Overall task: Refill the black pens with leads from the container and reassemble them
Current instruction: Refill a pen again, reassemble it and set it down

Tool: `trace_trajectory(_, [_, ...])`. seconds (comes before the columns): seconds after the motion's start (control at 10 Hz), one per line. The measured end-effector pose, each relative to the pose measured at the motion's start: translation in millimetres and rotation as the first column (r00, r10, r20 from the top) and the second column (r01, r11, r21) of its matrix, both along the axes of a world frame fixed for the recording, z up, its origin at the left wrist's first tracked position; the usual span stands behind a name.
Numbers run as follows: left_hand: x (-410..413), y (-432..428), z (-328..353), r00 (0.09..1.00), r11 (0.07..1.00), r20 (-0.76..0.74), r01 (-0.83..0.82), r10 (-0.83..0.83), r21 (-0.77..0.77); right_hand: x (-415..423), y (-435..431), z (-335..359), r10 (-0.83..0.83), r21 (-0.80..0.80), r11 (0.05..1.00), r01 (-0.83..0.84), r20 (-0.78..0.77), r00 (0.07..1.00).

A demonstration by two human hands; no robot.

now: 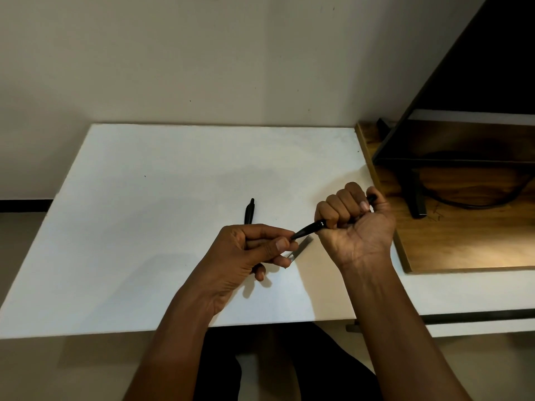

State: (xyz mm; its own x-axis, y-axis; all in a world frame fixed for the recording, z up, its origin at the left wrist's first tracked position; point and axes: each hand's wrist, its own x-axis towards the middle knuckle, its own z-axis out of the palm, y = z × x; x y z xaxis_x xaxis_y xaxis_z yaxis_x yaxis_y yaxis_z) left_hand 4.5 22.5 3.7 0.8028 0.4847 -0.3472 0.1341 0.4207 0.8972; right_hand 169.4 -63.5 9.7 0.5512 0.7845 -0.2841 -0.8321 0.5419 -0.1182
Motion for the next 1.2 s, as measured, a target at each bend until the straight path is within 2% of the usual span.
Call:
trace_trajectory(0.9, [0.0,1.3,-2.7,1.000,1.000,-0.005,0.008,-0.008,0.001,0.6,0.4,0.1,0.014,-0.009,1.000,-0.014,0.009,1.000])
trace_trajectory(1.0, [0.2,2.7,-2.0,0.999,0.999,-0.023,-0.031,0.032,0.041,1.1,-1.6,-0.2,0.017,-0.056,0.998,-0.015,0.028,0.999])
trace_trajectory(1.1, [-3.9,10.0,-4.8,0.949,0.943,-0.112,-0.269,0.294,0.198,6.1,1.7,1.3,0.079,-0.284,0.958,-0.034,0.147,0.986])
trace_trajectory(1.2, [-11.9,17.5,-12.2,0.803,0.786,-0.197,-0.445,0.562,0.429,5.4,8.2,-1.6,0.187,-0.503,0.864,-0.038,0.249,0.950])
